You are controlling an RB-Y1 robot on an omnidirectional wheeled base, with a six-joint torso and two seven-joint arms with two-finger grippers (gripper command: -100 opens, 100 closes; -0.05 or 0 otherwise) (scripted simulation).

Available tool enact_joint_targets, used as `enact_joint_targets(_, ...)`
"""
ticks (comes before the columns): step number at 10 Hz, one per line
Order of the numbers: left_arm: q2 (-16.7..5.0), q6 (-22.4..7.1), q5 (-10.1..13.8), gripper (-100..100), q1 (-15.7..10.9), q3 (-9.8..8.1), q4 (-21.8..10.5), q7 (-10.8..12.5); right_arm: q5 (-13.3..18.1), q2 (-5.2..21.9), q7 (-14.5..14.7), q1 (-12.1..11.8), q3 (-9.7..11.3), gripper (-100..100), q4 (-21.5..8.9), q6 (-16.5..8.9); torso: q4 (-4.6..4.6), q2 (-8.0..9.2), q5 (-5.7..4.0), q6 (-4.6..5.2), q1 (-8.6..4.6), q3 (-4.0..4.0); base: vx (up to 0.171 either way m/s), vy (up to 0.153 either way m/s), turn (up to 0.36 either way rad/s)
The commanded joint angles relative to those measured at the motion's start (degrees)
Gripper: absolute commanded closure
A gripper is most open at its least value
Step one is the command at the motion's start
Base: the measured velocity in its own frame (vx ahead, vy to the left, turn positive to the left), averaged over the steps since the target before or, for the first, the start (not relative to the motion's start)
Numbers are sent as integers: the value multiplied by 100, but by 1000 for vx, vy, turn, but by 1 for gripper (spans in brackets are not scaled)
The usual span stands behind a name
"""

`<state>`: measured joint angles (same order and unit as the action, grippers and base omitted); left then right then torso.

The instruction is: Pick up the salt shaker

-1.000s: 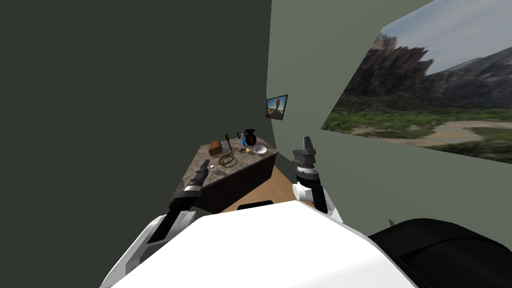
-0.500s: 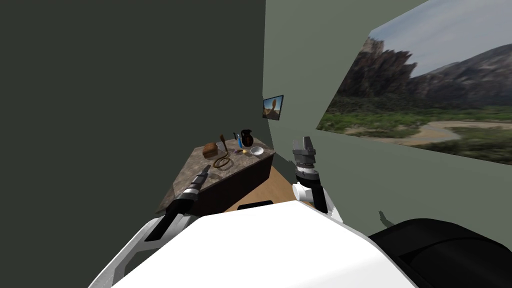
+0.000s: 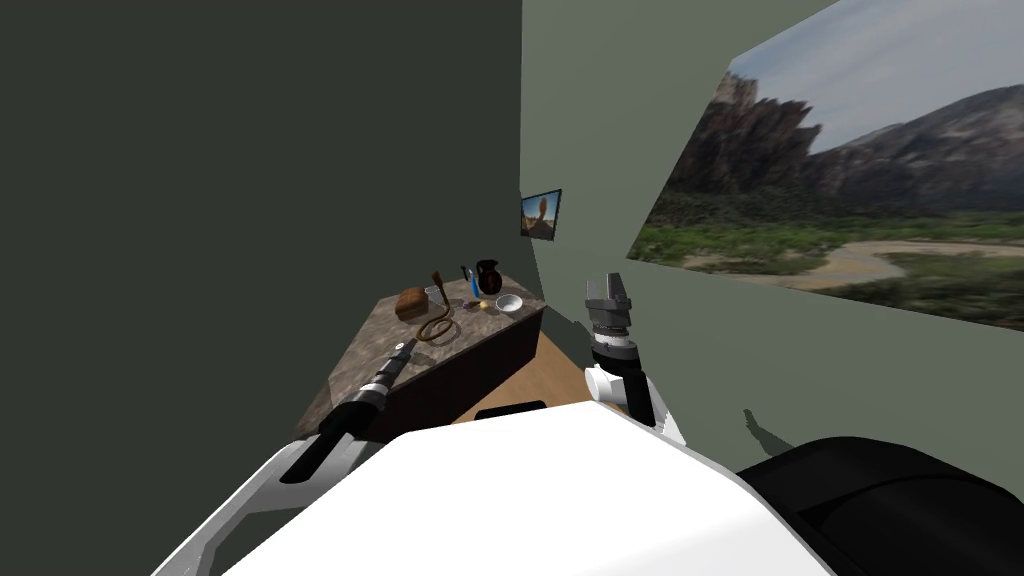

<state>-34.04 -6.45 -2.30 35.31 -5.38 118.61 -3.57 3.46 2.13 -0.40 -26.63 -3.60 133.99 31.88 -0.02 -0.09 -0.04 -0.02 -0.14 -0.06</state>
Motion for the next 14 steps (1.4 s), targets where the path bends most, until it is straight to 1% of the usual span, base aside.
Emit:
enact_joint_targets(1,-247,-247,32,-100,52,-27,-58,-9,0,0,0,0,0,0,0,0,0,0,0,0,0,0,28,-33,-55)
enact_joint_targets(2,-247,-247,32,-100,52,-27,-58,-9,0,0,0,0,0,0,0,0,0,0,1,1,2,0,19,-23,-24)
enact_joint_targets(8,-1304,-1262,90,-100,246,-73,-583,-141,0,0,0,0,0,0,0,0,-2,-10,-2,1,-8,-5,41,-50,-75)
enact_joint_targets(9,-1325,-1262,90,-100,246,-73,-583,-141,0,0,0,0,0,0,0,0,-2,-8,-1,1,-7,-5,28,-33,-24)
enact_joint_targets(12,-1807,-1697,115,-100,333,-93,-794,-198,0,0,0,0,0,0,0,0,0,-1,1,1,4,-1,35,-28,-61)
enact_joint_targets(14,-2065,-1940,128,-100,386,-105,-902,-230,0,0,0,0,0,0,0,0,-1,-4,0,0,-1,-2,43,-39,-55)
